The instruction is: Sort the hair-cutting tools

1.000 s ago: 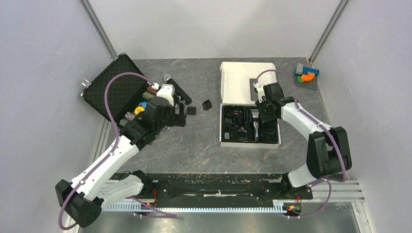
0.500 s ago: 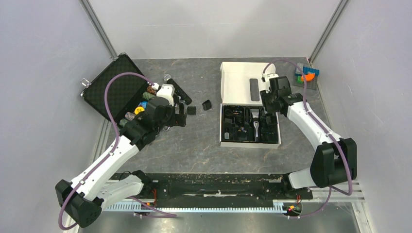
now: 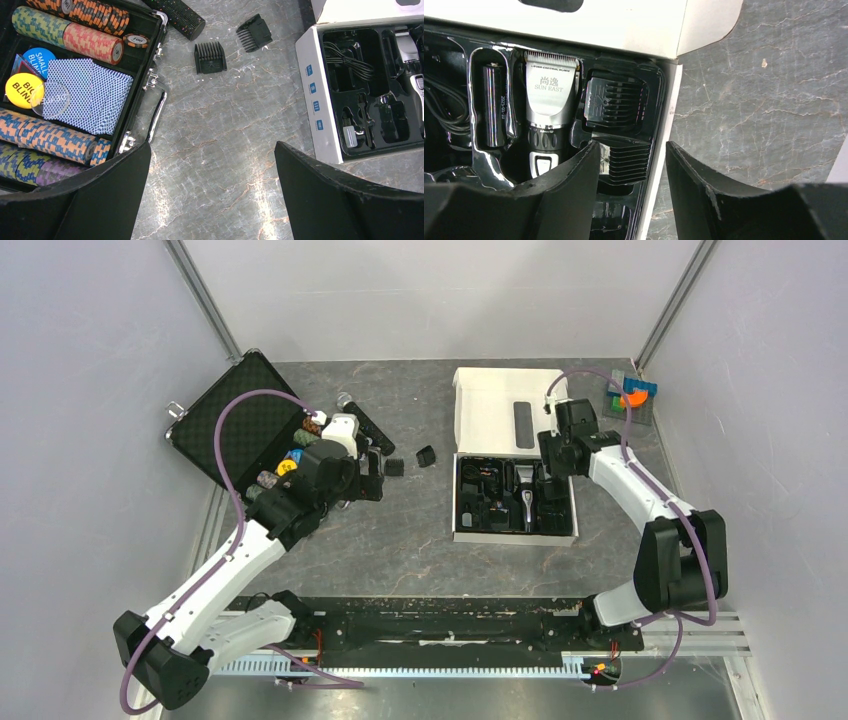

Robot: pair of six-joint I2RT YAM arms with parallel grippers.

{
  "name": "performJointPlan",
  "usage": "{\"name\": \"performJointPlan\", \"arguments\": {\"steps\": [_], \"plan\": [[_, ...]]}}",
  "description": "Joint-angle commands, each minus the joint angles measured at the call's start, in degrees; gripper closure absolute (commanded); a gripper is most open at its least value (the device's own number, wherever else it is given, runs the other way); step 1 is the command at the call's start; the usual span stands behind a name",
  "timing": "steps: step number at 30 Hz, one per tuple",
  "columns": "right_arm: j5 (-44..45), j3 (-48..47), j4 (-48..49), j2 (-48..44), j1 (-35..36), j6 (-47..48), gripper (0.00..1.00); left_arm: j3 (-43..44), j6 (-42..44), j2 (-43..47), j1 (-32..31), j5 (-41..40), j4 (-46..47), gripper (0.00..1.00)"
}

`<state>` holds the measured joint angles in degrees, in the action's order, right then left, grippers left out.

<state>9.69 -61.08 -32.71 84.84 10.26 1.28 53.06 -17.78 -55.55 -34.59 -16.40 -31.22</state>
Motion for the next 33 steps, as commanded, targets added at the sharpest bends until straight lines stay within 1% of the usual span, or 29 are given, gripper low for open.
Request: {"name": "performJointPlan", "arguments": {"steps": [1, 5, 11, 13, 21, 29, 33], "plan": [[-1.5, 1.1, -0.9, 0.4, -0.2, -1.2, 0.46, 0.0, 0.3, 1.0, 0.1, 0.1, 1.6, 0.0], [-2.9, 1.8, -0.9, 0.0, -0.1, -3.0, 0.45, 0.0, 0.3, 1.0, 0.1, 0.1, 1.5, 0.0], [-3.8, 2.2, -0.4, -0.3, 0.5, -3.3, 0.46, -0.1, 0.1, 0.9, 0.2, 0.2, 1.6, 0.0], [-4.1, 2.1, -0.1, -0.2, 0.8, -3.2, 0.48, 0.0, 0.1, 0.9, 0.2, 0.2, 1.6, 0.0], [-4.7, -0.8, -0.1, 1.6, 1.6, -2.9, 0.62, -0.1, 0.1, 0.8, 0.2, 0.3, 1.7, 0.0], [-4.4, -1.5, 0.2, 4.3, 2.1, -3.0, 0.67, -0.1, 0.1, 0.8, 0.2, 0.3, 1.7, 0.0], [-3.8, -0.7, 0.0, 4.6, 2.2, -2.7, 0.71, 0.0, 0.1, 0.8, 0.2, 0.4, 1.8, 0.0]]}}
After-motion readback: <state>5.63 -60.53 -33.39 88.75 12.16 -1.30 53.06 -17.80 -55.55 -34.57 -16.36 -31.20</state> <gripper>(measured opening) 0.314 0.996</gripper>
